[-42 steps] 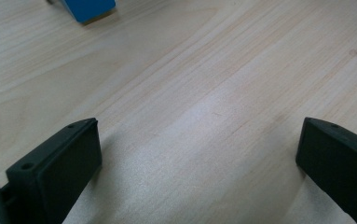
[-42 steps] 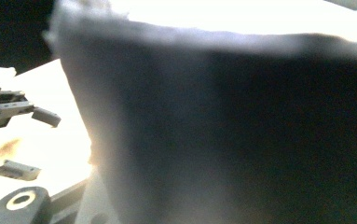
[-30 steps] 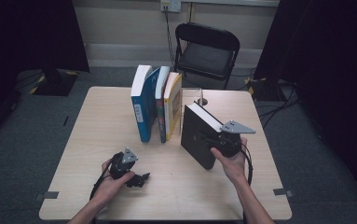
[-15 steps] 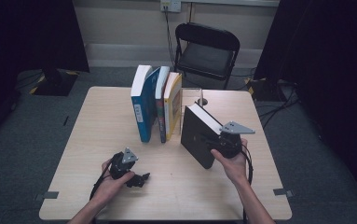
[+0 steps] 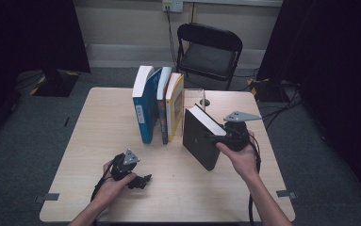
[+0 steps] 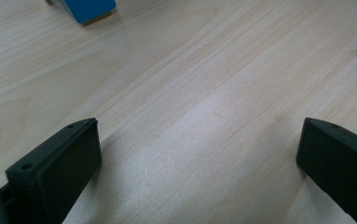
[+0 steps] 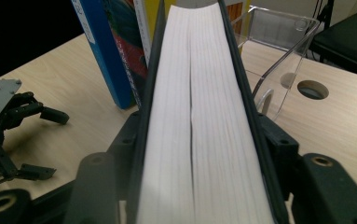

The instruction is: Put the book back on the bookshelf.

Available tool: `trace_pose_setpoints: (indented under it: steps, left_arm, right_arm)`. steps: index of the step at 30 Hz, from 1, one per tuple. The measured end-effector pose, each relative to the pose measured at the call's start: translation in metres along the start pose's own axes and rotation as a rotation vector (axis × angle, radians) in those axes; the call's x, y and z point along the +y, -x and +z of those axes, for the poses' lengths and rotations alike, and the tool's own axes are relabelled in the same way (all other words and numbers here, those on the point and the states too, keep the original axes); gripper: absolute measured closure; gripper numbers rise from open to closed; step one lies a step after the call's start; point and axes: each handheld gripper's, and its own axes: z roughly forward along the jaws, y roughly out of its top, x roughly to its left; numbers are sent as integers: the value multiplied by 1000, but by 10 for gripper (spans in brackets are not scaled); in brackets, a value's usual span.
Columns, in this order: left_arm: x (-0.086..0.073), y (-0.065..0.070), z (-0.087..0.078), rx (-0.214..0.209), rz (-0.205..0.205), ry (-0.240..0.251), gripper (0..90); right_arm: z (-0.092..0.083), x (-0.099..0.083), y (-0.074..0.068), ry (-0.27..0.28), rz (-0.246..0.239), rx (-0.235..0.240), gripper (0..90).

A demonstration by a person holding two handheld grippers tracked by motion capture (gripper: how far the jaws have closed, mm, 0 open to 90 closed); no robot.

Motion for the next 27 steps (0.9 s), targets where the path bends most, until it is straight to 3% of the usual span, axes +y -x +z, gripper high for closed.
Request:
trace_pose_setpoints:
  steps: [6, 12, 14, 19, 27]
  left_arm:
    - [0, 0, 0, -1, 2, -1, 0]
    - [0, 0, 0, -1, 3, -1, 0]
    - [0, 0, 0, -2, 2, -1, 0]
    - [0, 0, 1, -2, -13, 11, 0]
    - [0, 0, 1, -2, -13, 9, 0]
  right_arm:
    - [8, 26, -3, -115, -22, -23, 487]
    - [18, 37, -5, -217, -32, -44, 497]
    - [23, 42, -1, -272, -8, -25, 491]
    - [34, 59, 0, -421, -19, -28, 499]
    - [48, 72, -2, -557, -22, -53, 503]
